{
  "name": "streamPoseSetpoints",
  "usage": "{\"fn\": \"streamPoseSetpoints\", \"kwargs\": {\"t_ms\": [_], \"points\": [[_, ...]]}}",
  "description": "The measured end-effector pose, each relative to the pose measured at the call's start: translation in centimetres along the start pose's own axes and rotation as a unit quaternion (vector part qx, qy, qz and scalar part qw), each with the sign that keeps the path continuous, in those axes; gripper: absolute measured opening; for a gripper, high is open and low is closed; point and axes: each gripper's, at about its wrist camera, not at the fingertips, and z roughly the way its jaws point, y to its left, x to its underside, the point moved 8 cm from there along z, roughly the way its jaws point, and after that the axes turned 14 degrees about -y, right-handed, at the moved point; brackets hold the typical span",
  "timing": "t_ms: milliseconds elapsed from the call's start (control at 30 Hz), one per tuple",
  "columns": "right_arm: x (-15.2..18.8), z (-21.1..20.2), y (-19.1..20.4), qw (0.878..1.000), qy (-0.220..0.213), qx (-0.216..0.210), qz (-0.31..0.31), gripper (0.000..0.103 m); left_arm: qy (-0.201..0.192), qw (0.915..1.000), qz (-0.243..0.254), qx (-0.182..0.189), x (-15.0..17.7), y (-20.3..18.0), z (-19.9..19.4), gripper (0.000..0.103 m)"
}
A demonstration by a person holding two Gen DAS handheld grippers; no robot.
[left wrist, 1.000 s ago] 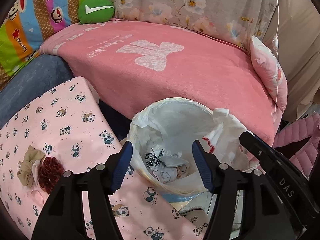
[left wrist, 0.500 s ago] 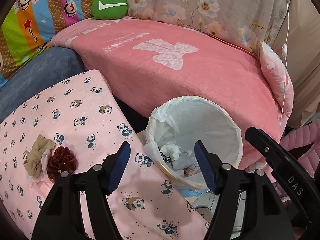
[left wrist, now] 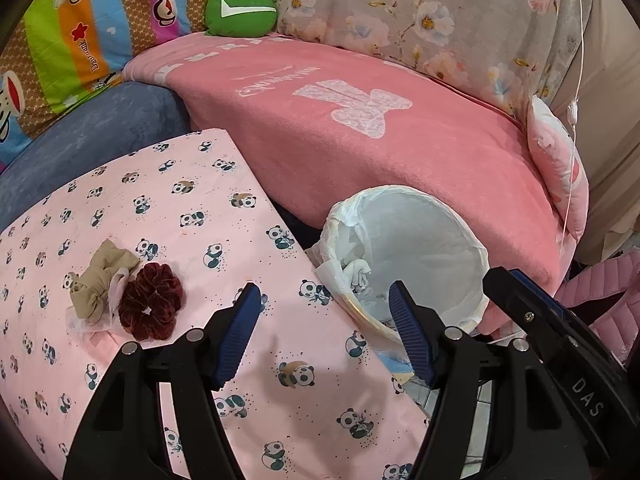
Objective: Collect trash
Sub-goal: 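Move both tools back over the beige sock and scrunchie, then grasp the beige sock with the left tool while the right tool grasps the dark red scrunchie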
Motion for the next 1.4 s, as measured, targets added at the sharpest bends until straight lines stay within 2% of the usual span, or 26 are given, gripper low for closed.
{"fn": "streamPoseSetpoints", "kwargs": {"t_ms": [867, 1400], "points": [[4.5, -1.3, 8.5, 0.997, 0.034, -0.052, -0.05, 0.04, 0.001, 0.9957, -0.072, -0.059, 3.6, 9.9, -4.5, 0.063], [9.0, 1.5, 14.5, 0.99, 0.087, -0.077, -0.082, 0.04, 0.007, 0.9864, -0.122, -0.11, 5.2, 18.9, -5.1, 0.063]]}}
